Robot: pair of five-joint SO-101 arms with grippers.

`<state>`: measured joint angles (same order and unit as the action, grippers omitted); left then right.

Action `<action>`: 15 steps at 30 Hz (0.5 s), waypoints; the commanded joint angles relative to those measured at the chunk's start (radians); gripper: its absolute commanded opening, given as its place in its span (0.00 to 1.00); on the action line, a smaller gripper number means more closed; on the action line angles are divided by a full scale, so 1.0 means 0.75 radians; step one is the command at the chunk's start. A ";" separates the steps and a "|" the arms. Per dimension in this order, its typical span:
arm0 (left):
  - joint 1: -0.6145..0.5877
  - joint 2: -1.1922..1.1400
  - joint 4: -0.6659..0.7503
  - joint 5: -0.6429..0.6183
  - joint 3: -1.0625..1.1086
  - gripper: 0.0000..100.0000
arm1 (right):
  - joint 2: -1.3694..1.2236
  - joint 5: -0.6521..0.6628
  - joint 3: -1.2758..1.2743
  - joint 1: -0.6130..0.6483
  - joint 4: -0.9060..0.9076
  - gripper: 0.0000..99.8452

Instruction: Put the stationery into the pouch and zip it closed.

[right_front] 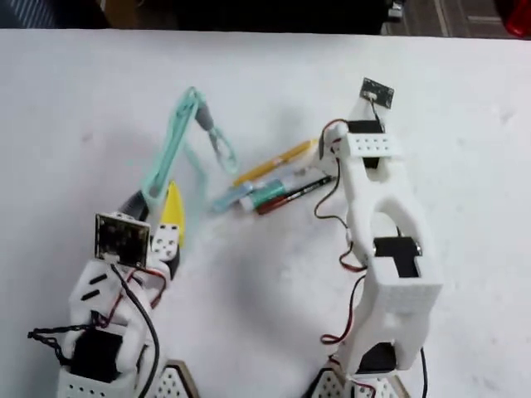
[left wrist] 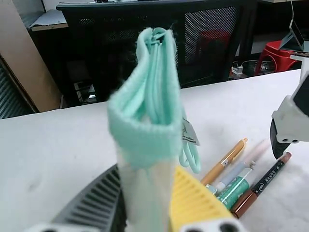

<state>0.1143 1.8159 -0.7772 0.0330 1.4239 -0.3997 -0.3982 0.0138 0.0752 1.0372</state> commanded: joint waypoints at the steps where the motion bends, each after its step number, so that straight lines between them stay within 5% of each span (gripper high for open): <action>1: -0.011 0.017 0.047 -0.008 -0.014 0.02 | -0.005 -0.029 0.018 0.009 -0.071 0.23; 15: -0.011 0.017 0.045 -0.010 -0.012 0.02 | -0.247 -0.033 0.203 0.021 0.009 0.18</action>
<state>0.1143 1.8159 -0.7772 0.0330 1.4239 -0.5593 -0.4166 0.1074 0.0844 1.0188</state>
